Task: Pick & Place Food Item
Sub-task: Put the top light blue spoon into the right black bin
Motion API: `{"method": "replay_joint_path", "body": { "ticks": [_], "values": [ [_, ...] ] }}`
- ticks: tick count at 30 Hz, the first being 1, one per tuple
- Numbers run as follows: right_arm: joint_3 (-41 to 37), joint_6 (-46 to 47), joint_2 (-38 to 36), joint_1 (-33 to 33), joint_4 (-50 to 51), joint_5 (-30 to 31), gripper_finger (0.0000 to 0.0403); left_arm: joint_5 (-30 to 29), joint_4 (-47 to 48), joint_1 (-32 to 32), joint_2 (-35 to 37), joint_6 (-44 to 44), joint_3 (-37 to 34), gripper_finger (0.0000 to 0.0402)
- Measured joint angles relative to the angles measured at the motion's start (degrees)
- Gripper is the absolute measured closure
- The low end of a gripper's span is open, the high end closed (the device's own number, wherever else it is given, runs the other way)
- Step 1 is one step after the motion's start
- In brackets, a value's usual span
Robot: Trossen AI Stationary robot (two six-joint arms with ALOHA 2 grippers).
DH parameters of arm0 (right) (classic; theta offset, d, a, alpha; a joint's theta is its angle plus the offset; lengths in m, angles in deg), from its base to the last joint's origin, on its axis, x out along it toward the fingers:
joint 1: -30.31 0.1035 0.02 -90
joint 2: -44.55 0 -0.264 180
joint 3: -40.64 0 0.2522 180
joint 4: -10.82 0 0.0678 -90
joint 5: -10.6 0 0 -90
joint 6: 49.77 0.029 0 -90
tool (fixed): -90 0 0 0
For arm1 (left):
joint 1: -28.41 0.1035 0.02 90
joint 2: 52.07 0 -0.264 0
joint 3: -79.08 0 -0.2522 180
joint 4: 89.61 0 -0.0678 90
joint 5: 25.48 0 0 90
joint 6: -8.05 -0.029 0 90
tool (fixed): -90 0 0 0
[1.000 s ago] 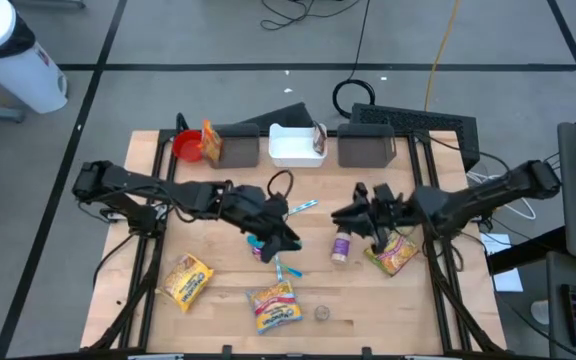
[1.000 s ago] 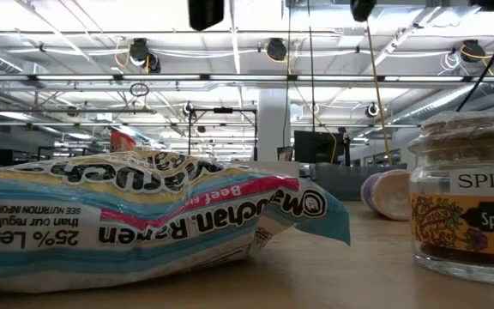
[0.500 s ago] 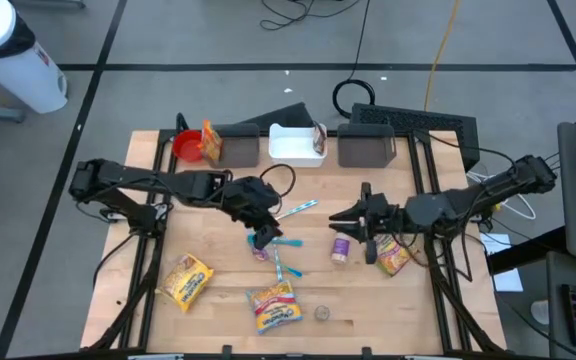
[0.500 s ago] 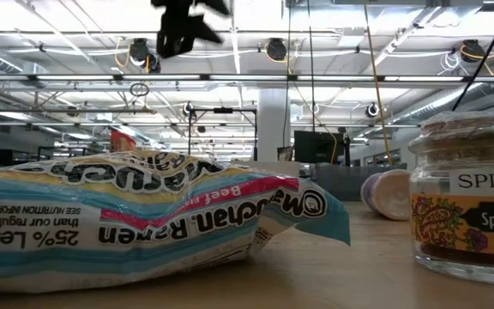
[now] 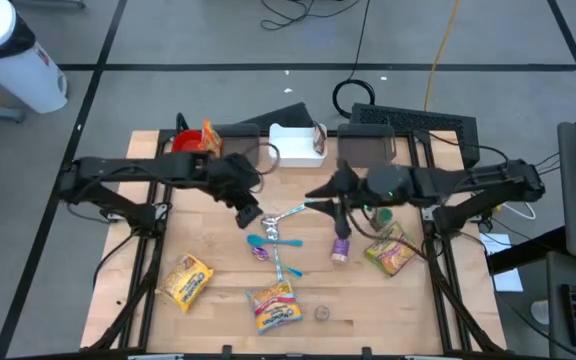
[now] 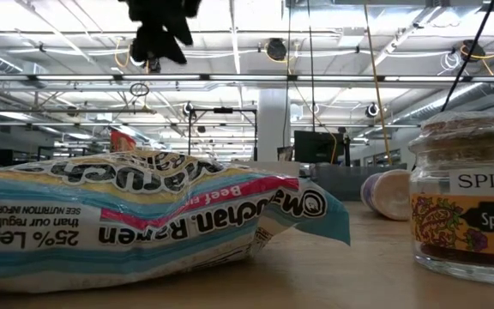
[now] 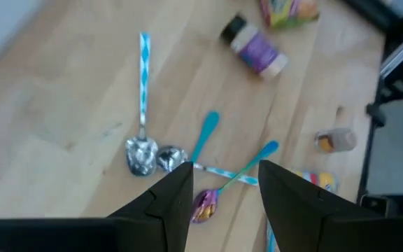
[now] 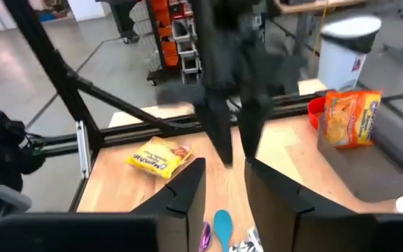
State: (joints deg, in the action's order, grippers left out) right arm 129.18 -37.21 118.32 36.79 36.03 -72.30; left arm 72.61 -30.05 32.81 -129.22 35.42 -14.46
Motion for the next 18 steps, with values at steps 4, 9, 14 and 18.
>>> {"method": "replay_joint_path", "body": {
  "ticks": [4,9,14,18],
  "values": [
    [0.0,2.2,3.5,-4.3,0.7,-7.6,0.0273,-3.2,0.6,0.2,6.8,0.3,0.0,0.0231],
    [-0.1,1.6,11.1,-5.7,-0.5,-11.9,0.0243,-6.0,0.7,0.2,14.2,1.8,0.0,0.0231],
    [-0.1,-2.7,18.7,-5.9,-0.8,-11.9,0.0229,-8.8,0.7,-0.4,18.9,3.1,0.0,0.0231],
    [-0.1,-8.9,23.0,-6.2,0.4,-11.9,0.0231,-11.0,0.7,-1.7,20.5,3.0,0.0,0.0231]
  ]
}}
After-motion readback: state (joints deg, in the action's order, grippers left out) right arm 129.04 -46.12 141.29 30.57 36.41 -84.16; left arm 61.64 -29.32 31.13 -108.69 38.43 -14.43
